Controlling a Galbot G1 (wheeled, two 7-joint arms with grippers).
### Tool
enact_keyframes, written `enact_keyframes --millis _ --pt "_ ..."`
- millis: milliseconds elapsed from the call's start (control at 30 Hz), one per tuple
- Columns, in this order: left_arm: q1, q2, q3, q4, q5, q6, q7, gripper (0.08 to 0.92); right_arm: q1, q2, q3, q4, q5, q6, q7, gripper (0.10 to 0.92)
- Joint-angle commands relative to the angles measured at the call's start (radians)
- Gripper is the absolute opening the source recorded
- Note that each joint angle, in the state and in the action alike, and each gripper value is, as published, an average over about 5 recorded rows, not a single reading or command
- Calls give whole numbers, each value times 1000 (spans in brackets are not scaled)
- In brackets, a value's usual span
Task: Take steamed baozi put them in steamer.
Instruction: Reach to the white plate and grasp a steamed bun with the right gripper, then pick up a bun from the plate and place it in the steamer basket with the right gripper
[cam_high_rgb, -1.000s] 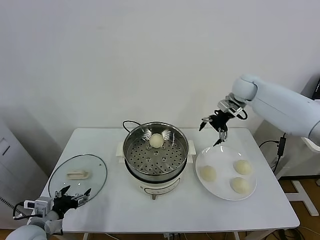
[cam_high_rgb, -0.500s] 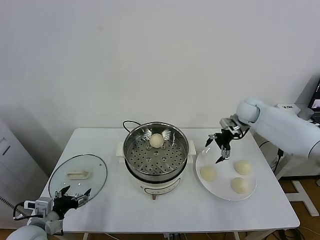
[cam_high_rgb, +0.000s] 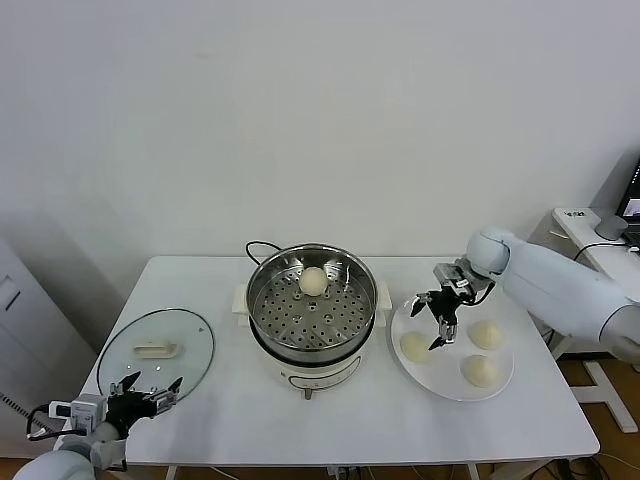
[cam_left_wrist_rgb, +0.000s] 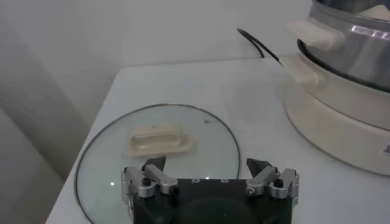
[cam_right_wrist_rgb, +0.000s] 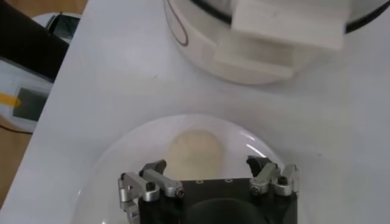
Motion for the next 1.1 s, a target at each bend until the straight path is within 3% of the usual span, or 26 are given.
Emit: enact_keyframes --millis 33,300,633,900,1100 --pt "3 -1 -1 1 0 -1 0 823 -55 10 35 -15 -33 -11 14 821" --pt "7 -3 -2 0 6 -2 1 823 -78 14 57 -14 -63 -16 11 752" --pt "7 -9 3 -1 15 0 1 823 -89 14 84 -13 -97 -11 17 527" --pt "4 -12 8 -2 23 7 -2 823 -42 -19 61 18 -79 -12 -6 509" --pt "3 -12 5 -9 25 13 -6 823 178 -128 -127 135 84 -67 -58 509"
